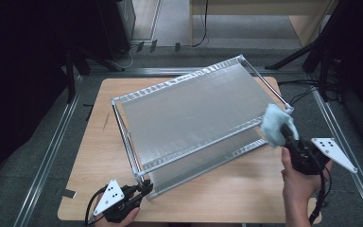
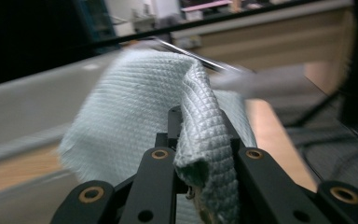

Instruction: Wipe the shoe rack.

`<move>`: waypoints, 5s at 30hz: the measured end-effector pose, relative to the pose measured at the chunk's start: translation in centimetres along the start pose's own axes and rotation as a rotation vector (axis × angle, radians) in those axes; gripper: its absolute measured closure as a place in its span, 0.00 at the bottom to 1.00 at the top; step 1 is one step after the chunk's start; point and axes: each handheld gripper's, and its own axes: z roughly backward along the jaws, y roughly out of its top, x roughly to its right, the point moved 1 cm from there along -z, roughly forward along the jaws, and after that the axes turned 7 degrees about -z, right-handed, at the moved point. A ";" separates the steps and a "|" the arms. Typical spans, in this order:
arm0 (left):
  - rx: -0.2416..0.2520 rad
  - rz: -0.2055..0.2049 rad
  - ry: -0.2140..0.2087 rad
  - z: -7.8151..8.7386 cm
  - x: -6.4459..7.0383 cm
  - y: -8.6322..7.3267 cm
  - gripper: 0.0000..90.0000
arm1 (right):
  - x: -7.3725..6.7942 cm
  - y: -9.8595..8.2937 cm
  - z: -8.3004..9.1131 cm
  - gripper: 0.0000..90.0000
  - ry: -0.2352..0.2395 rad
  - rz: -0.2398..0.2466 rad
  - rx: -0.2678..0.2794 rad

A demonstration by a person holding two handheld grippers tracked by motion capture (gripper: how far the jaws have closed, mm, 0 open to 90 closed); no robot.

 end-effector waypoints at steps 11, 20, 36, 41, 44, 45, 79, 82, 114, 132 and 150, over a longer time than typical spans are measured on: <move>-0.006 0.001 -0.023 0.3 -0.6 0.0 0.88 | 4.9 -4.9 -2.5 0.92 -0.160 -0.022 -0.141; -0.005 -0.003 -0.032 0.6 -0.6 -0.2 0.88 | 1.8 -5.9 -3.9 0.91 -0.135 0.082 -0.115; -0.004 -0.010 -0.034 0.7 -0.7 -0.2 0.88 | 2.1 -9.2 -6.5 0.90 -0.112 0.088 -0.304; -0.002 -0.011 -0.039 0.6 -0.7 -0.2 0.88 | -0.1 -10.1 -7.0 0.89 0.003 0.132 -0.335; -0.002 -0.012 -0.039 0.6 -0.7 -0.2 0.88 | -0.9 -11.1 -7.5 0.87 0.024 0.197 -0.384; -0.003 -0.013 -0.037 0.6 -0.7 -0.2 0.88 | -0.9 -11.4 -7.7 0.83 0.022 0.204 -0.419; -0.005 -0.024 -0.039 0.7 -0.6 -0.2 0.88 | 0.8 -10.3 -9.6 0.91 -0.114 0.191 -0.454; -0.005 -0.023 -0.039 0.6 -0.6 -0.2 0.88 | 0.2 -11.0 -9.5 0.90 -0.054 0.229 -0.495; -0.010 -0.057 -0.107 -0.3 1.4 0.3 0.89 | -19.4 -20.1 -4.0 0.88 0.485 0.377 -0.651; -0.010 -0.005 -0.042 1.1 -1.2 -0.3 0.88 | -5.9 -13.8 -7.8 0.89 0.132 0.190 -0.575; -0.011 0.015 0.014 2.1 -2.6 -0.5 0.88 | -0.7 -11.9 -7.2 0.88 0.030 0.071 -0.514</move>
